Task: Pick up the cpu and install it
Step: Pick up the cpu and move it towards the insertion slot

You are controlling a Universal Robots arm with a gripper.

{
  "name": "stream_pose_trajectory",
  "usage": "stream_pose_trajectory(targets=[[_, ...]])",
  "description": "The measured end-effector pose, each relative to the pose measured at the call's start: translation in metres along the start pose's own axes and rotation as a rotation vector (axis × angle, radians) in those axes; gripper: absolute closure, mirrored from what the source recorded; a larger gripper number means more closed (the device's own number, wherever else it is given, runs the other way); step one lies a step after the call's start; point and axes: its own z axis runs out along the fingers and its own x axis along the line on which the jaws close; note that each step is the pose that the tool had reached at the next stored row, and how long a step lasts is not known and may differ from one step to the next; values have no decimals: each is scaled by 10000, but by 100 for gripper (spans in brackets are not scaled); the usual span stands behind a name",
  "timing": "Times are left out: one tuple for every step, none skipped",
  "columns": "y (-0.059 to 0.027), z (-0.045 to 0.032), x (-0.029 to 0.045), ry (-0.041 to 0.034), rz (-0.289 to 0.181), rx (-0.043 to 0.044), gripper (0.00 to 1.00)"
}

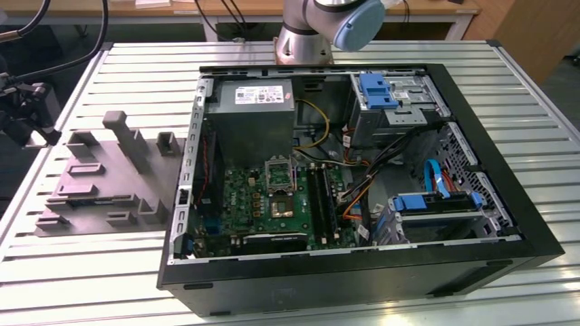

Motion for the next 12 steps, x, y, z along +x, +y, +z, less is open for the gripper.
stream_pose_trajectory(targets=[[0, -5, 0, 0, 0, 0, 53], [0, -10, 0, -1, 0, -1, 53], [1, -15, 0, -1, 0, -1, 53], [1, -20, 0, -1, 0, -1, 53], [1, -24, -1, -2, 0, -1, 53], [1, -28, -1, -2, 0, -1, 53], [1, -32, -1, -1, 0, -1, 53], [1, -38, -1, 0, 0, 0, 53], [1, -44, -1, 1, 0, 0, 53], [1, -49, -1, -1, 0, 0, 53], [2, -55, -1, -1, 0, -1, 53], [2, -61, -1, -1, 0, -1, 53]])
